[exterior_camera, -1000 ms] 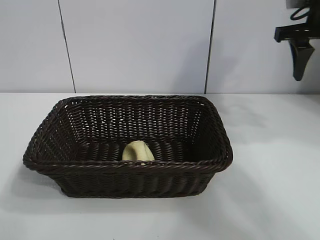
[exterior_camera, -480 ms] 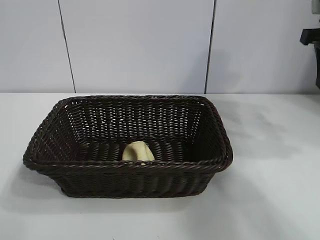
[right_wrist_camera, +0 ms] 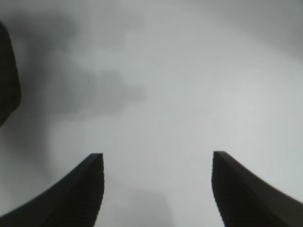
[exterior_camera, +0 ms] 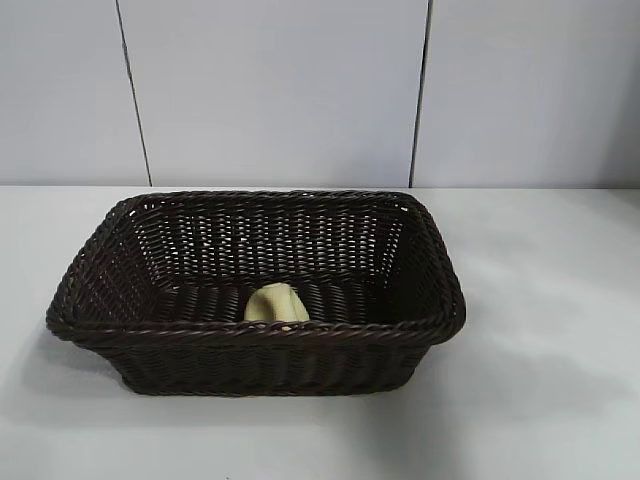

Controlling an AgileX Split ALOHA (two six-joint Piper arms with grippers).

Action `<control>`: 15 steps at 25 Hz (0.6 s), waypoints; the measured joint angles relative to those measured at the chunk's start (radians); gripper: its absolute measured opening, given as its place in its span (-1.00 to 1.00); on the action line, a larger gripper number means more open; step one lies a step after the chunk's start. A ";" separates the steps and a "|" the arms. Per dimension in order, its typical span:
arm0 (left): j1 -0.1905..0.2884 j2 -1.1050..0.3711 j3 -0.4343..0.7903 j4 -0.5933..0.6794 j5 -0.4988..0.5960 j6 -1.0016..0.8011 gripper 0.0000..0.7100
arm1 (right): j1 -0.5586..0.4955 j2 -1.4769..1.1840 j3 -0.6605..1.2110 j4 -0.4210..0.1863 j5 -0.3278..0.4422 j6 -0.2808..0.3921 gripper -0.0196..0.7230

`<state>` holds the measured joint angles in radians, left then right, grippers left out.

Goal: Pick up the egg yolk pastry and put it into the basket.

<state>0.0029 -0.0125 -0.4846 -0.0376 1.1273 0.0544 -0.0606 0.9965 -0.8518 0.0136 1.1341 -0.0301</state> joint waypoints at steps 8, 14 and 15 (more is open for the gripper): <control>0.000 0.000 0.000 0.000 0.000 0.000 0.82 | 0.000 -0.368 0.307 0.010 -0.107 -0.001 0.33; 0.000 0.000 0.000 0.000 0.000 0.000 0.82 | 0.000 -0.576 0.364 0.010 -0.104 -0.001 0.33; 0.000 0.000 0.000 0.000 0.000 0.000 0.82 | 0.000 -0.596 0.366 0.010 -0.104 -0.001 0.33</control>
<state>0.0029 -0.0125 -0.4846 -0.0376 1.1273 0.0544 -0.0606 0.4005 -0.4862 0.0238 1.0303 -0.0309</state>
